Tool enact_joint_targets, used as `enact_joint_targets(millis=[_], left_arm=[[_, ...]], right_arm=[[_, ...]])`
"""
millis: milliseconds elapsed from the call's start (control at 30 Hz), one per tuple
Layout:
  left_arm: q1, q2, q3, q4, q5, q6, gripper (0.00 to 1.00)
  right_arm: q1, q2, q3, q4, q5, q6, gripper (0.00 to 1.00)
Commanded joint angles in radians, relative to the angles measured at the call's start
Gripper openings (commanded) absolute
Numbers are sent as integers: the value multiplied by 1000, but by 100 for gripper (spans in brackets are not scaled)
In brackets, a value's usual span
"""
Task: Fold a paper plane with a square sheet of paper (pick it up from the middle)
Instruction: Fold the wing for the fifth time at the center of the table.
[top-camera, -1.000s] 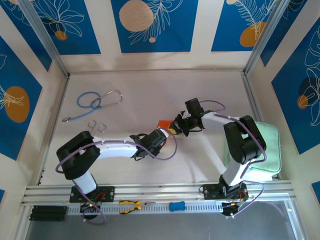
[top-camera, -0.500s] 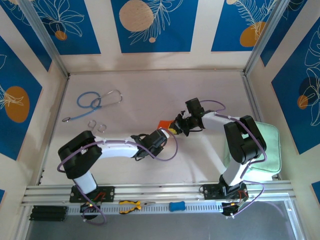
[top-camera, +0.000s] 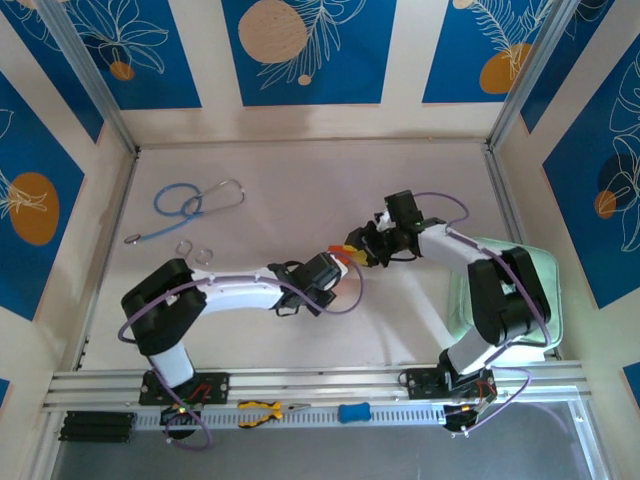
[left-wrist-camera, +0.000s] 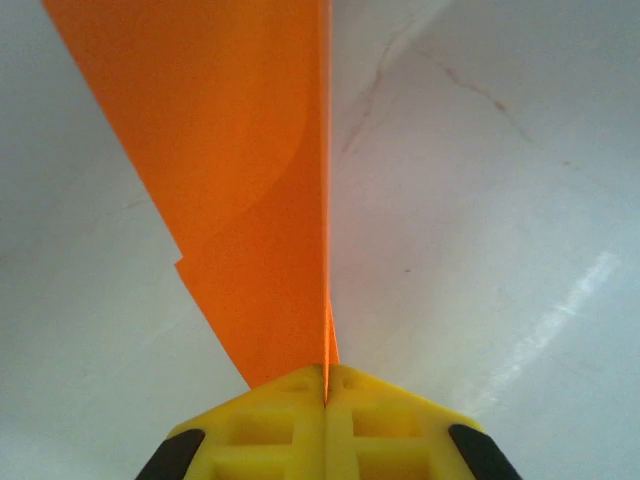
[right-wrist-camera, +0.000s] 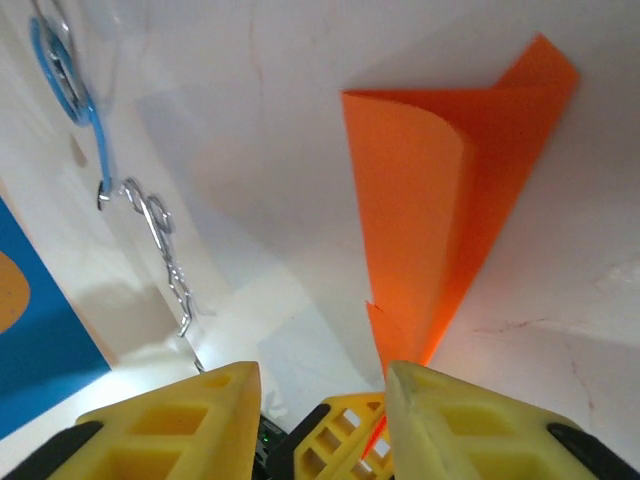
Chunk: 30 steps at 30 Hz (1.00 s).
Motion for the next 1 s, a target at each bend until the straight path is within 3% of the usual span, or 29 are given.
enact_joint_targets(millis=[0,333,600,967], left_arm=[[-6,31,37,-65,84,-32,0],[0,92,100,-81,206,-36,0],[27,142,123,-70,343,-74,0],[91,168,68,57,518,-186,0]], right_arm=[[-34,-56,-41,-70,20,-17,42],[-111,-204,-167,-62,55,-3,41],[-82,-328,-290,-16,123,-19,27],[-45,-360,-382,117,3,-50,10]])
